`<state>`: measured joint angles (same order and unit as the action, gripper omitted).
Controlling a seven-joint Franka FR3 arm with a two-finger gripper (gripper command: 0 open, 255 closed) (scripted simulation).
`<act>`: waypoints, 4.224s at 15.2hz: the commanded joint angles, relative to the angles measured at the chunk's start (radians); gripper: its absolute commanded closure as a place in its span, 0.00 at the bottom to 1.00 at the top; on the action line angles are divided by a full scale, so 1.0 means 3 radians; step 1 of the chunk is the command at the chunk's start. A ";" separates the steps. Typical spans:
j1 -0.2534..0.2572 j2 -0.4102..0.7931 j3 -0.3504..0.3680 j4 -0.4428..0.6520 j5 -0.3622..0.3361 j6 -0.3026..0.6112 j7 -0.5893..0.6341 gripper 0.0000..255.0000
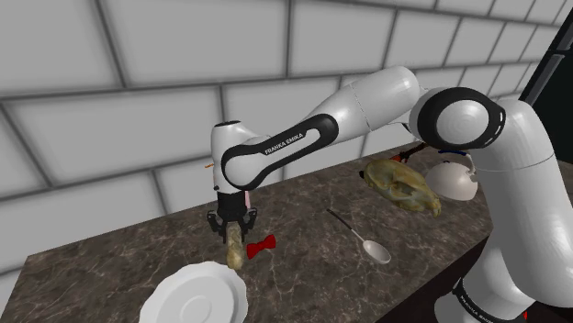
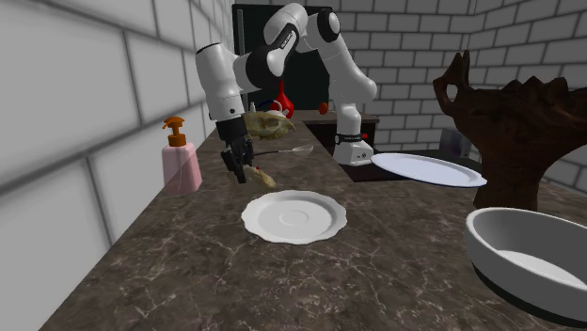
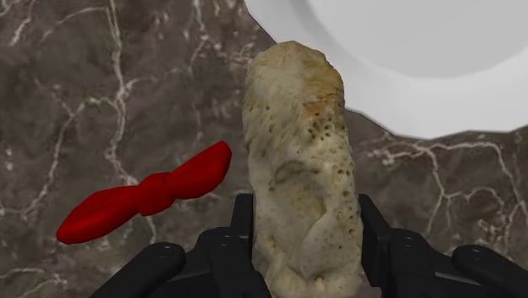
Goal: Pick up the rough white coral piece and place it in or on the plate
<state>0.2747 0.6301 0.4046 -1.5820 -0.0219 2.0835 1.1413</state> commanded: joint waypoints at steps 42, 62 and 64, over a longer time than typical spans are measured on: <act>0.0831 0.0113 0.0196 0.0825 -0.0097 -0.0547 0.0971 1.00; 0.0842 0.0313 0.0147 0.0591 -0.0155 -0.0128 0.0936 1.00; 0.0857 0.0340 0.0142 0.0648 -0.0162 -0.0156 0.0942 0.00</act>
<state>0.5304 0.7255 0.4485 -1.3870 -0.0698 2.0386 1.4241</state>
